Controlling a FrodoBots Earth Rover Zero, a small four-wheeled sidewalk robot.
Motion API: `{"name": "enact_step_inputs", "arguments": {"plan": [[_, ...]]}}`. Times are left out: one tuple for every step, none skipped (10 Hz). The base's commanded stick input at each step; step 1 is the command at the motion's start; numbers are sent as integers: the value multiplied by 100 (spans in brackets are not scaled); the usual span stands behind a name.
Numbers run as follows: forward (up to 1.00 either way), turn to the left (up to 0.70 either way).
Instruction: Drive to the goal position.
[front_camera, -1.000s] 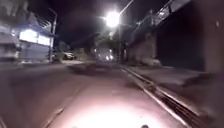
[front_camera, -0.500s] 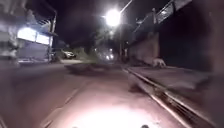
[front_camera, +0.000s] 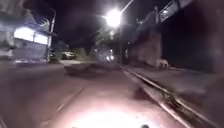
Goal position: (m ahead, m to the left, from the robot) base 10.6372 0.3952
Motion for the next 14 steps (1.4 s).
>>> {"name": "enact_step_inputs", "arguments": {"plan": [[70,0],[70,0],[70,0],[70,0],[70,0],[70,0],[70,0],[70,0],[70,0],[70,0],[70,0],[70,0],[70,0],[70,0]]}}
